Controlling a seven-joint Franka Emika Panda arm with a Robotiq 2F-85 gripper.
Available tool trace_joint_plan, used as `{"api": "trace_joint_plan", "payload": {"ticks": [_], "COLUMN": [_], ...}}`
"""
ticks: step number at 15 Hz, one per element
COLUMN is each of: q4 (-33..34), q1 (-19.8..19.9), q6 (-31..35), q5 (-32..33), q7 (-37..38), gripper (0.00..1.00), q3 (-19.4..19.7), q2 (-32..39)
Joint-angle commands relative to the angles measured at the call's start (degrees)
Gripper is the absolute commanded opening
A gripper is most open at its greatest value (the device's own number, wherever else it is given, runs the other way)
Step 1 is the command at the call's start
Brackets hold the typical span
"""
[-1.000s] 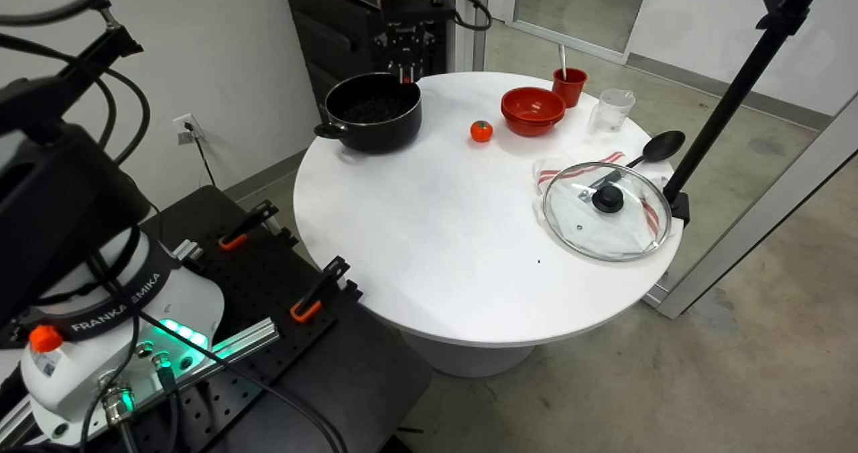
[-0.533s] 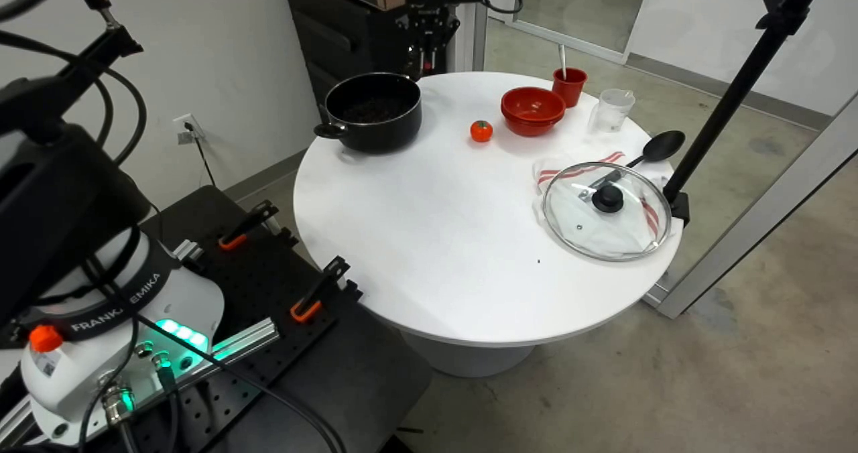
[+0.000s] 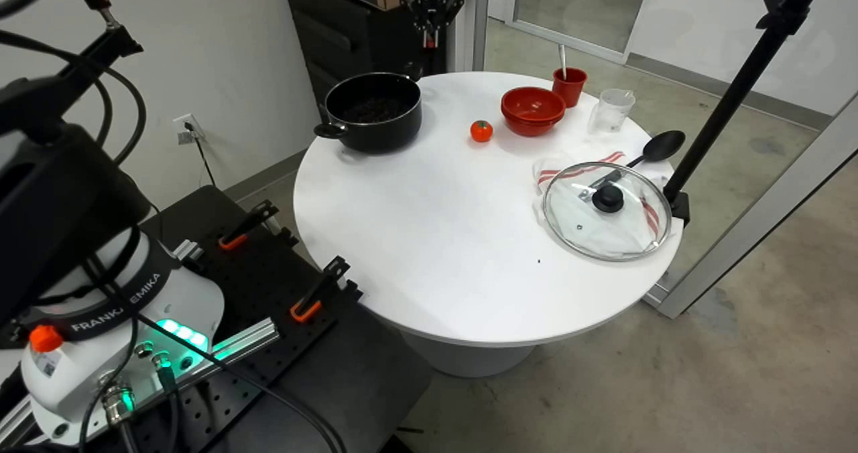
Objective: Use the small spoon to scoop some beans from the pot into the bowl
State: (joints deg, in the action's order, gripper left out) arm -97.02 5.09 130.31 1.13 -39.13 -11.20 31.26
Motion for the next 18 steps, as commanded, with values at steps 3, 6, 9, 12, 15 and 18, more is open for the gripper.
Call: {"api": "trace_joint_plan", "payload": {"ticks": [3, 6, 9, 12, 15, 18], "q4": [9.2, 14.9, 20.9, 26.4, 30.4, 33.1], "q1": [-3.4, -4.8, -5.8, -6.4, -6.4, -6.0], "q6": [0.3, 0.5, 0.1, -0.8, -1.9, -3.5], "q5": [-0.2, 0.9, 1.5, 1.5, 1.7, 1.9], "q7": [6.9, 10.8, 14.2, 16.7, 18.3, 19.0], "gripper": [0.05, 0.05, 0.05, 0.05, 0.05, 0.05], "q3": [2.0, 2.9, 3.9, 4.8, 5.8, 6.8], "q2": [5.9, 10.1, 14.1, 17.3, 19.3, 20.3]}}
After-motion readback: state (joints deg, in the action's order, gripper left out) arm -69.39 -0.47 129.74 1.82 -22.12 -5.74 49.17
